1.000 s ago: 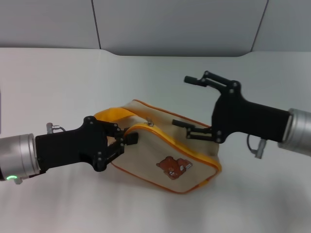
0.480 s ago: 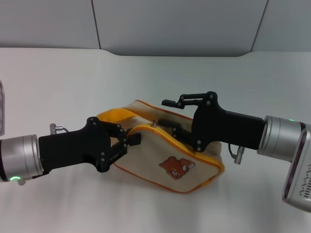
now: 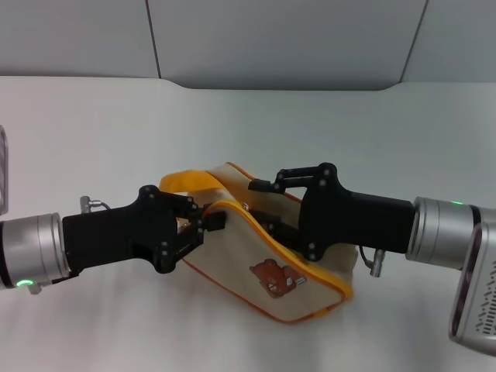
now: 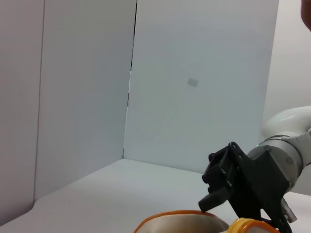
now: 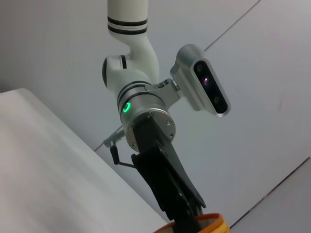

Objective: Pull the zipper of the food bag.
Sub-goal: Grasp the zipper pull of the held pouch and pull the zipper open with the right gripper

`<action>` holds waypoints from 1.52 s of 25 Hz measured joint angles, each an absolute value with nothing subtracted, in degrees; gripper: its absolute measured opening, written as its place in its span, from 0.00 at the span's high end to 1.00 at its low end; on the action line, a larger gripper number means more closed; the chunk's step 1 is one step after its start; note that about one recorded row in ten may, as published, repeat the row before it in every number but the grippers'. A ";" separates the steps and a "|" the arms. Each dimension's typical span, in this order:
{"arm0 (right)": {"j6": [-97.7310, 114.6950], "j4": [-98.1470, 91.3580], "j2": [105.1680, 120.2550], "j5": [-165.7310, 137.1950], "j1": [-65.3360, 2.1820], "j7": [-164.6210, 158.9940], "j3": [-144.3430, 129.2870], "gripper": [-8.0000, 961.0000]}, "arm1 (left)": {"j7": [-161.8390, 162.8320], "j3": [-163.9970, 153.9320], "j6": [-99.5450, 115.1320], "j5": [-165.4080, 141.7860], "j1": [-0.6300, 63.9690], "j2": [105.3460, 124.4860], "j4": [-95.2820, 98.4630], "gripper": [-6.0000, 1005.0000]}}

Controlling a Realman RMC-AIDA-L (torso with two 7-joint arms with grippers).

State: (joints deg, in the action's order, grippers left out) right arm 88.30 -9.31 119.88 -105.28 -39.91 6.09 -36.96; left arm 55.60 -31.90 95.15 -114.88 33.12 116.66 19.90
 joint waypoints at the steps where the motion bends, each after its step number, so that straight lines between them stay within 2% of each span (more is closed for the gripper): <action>1: 88.37 -9.32 119.88 -105.29 -39.91 6.10 -37.20 0.66 | 55.62 -31.90 95.15 -114.88 33.13 116.63 19.90 0.93; 18: 88.02 -6.90 119.88 -104.05 -41.41 5.81 -37.77 0.66 | 55.64 -31.89 94.55 -114.69 33.14 116.89 19.97 0.93; 32: 87.79 -5.93 119.88 -104.05 -41.66 6.09 -37.82 0.75 | 55.30 -31.62 94.64 -114.55 32.88 116.90 19.94 0.93; 38: 86.41 -5.80 119.88 -104.04 -41.78 5.67 -37.85 0.91 | 55.16 -31.69 94.69 -114.61 32.69 116.98 19.94 0.93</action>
State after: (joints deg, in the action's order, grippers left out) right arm 86.41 -5.80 119.88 -104.04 -41.78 5.67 -37.85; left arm 55.16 -31.69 94.69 -114.61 32.69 116.98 19.94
